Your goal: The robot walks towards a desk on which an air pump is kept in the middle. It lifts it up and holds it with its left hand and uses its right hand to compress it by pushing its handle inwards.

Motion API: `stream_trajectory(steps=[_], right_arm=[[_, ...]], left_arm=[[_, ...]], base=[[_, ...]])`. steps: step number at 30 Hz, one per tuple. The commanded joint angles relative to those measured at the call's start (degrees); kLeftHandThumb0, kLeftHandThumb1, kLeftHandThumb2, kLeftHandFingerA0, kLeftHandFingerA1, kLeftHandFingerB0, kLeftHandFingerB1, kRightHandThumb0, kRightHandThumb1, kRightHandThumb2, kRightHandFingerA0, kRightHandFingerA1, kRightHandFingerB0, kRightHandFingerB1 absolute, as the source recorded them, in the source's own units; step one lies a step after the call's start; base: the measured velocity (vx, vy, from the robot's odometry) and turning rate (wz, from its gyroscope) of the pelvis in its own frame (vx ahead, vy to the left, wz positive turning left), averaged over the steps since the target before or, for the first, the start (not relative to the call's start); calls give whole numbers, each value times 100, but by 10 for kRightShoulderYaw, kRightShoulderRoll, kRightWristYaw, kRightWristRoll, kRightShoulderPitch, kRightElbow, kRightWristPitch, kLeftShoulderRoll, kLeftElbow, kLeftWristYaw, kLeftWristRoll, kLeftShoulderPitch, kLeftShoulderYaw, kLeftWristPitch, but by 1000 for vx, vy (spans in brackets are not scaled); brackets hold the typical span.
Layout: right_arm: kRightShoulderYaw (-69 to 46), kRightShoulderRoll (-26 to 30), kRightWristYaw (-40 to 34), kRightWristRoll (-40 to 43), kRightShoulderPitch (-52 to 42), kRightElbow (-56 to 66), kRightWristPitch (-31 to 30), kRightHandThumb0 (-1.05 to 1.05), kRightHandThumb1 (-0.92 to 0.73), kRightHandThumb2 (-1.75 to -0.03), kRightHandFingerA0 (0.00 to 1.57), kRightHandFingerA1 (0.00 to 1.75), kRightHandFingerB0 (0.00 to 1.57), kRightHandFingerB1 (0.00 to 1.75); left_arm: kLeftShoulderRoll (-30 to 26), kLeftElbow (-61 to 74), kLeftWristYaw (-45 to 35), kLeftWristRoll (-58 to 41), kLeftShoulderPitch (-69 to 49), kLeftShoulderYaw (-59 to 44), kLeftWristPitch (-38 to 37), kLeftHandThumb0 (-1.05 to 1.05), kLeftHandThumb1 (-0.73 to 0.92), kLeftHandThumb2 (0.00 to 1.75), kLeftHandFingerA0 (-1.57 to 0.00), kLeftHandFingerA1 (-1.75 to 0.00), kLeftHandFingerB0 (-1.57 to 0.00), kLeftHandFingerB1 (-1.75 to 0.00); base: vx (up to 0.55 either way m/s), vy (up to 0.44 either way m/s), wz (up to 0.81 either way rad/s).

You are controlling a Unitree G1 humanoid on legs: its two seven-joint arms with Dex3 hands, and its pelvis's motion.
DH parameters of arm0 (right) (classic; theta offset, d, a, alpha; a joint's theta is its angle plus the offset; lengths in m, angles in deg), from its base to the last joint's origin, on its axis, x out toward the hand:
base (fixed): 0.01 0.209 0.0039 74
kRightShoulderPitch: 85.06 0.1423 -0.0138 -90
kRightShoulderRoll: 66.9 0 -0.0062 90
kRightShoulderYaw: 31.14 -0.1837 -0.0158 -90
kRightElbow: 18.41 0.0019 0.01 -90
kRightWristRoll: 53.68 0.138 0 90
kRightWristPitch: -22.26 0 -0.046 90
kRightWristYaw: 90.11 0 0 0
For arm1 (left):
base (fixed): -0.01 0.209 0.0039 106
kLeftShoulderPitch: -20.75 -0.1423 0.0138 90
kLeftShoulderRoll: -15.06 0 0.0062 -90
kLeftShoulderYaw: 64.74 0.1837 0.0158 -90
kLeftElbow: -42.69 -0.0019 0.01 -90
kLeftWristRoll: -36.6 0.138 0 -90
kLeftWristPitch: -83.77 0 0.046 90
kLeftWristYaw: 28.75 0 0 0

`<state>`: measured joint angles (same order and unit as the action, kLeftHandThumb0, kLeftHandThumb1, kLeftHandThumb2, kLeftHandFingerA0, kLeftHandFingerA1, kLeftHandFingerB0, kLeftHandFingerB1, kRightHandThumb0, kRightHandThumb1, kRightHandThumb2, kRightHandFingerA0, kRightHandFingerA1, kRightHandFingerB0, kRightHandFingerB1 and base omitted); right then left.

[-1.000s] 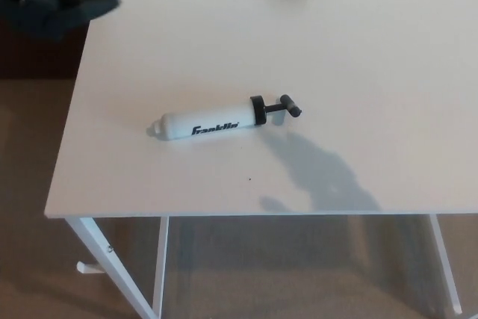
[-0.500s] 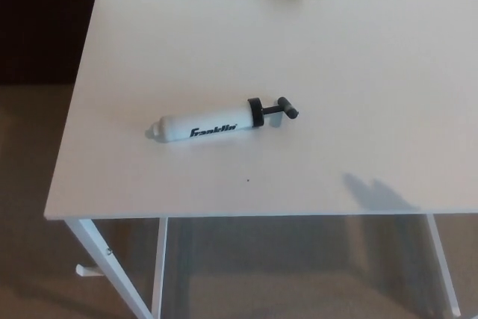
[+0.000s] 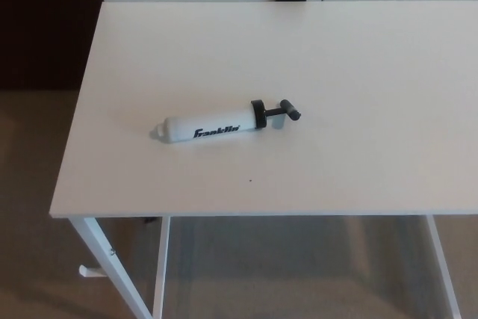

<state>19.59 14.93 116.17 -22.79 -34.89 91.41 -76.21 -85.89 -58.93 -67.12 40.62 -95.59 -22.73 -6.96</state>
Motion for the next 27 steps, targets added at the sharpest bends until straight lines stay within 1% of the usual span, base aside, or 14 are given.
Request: stream_trajectory(steps=[1, 5, 6, 10, 11, 14, 16, 17, 18, 19, 20, 24, 25, 27], right_arm=[[31, 37, 60, -127, -25, -384, 175, 10, -48, -94, 8, 48, 8, 46], [54, 54, 36, -149, 3, -475, 186, 6, -46, -92, 10, 49, 7, 45], [62, 59, 23, -159, 13, -505, 189, 6, -65, -59, 26, 35, 23, 28], [71, 60, 8, -155, 23, -535, 167, -2, -63, -58, 26, 32, 22, 28], [56, 54, 33, -113, 26, -525, 123, -45, -50, -65, 15, 33, 14, 32], [45, 50, 52, -82, 28, -521, 94, -45, -50, -65, 15, 33, 14, 32], [19, 44, 65, -19, 48, -520, 32, -57, -58, -59, 15, 32, 21, 29], [11, 41, 67, -2, 53, -518, 20, -57, -58, -59, 15, 32, 21, 29], [4, 41, 79, 14, 60, -524, 15, -36, -48, -103, 1, 50, 0, 48], [-1, 42, 88, 23, 65, -530, 13, -36, -48, -103, 1, 50, 0, 48], [-16, 47, 109, 46, 77, -553, 0, -87, -63, -92, 5, 40, 6, 35], [-65, 51, 159, 124, 90, -579, -61, -72, -68, -104, 2, 39, 6, 33], [-93, 55, 181, 163, 95, -588, -99, -81, -75, -83, 10, 29, 7, 21], [-133, 78, 241, 211, 113, -639, -160, -88, -84, -114, 0, 11, 0, 11]], left_arm=[[18, -362, -82, -90, -38, -12, -116, 9, 66, 66, -8, -22, -12, -30], [27, -415, -49, -67, -12, 18, -115, 2, 64, 59, -9, -32, -13, -27], [35, -432, -41, -67, -2, 19, -101, -13, 38, 83, 0, -48, -1, -44], [51, -453, -20, -69, 12, 22, -81, -25, 54, 59, -13, -38, -14, -28], [57, -440, -14, -66, 14, 29, -77, -33, 50, 101, -2, -53, 0, -49], [60, -432, -11, -64, 15, 34, -75, -33, 50, 101, -2, -53, 0, -49], [61, -438, -15, -78, 39, 33, -50, -78, 57, 92, -1, -44, -12, -27], [63, -437, -18, -86, 43, 29, -41, -78, 57, 92, -1, -44, -12, -27], [64, -438, -21, -101, 49, 19, -26, -37, 44, 102, -2, -51, 0, -48], [65, -441, -24, -111, 54, 11, -17, -37, 44, 102, -2, -51, 0, -48], [64, -442, -35, -121, 57, 6, -14, -37, 46, 104, -3, -52, 0, -48], [58, -449, -60, -135, 60, 2, -12, -37, 46, 106, -3, -52, 0, -49], [53, -456, -68, -139, 62, 3, -10, -37, 47, 106, -3, -52, 0, -49], [46, -465, -73, -139, 61, 7, -15, -37, 48, 107, -2, -51, 0, -49]], base=[[0, 0, 0], [0, 0, 0], [0, 0, 0], [0, 0, 0], [0, 0, 0], [0, 0, 0], [0, 0, 0], [0, 0, 0], [0, 0, 0], [0, 0, 0], [0, 0, 0], [0, 0, 0], [0, 0, 0], [0, 0, 0]])
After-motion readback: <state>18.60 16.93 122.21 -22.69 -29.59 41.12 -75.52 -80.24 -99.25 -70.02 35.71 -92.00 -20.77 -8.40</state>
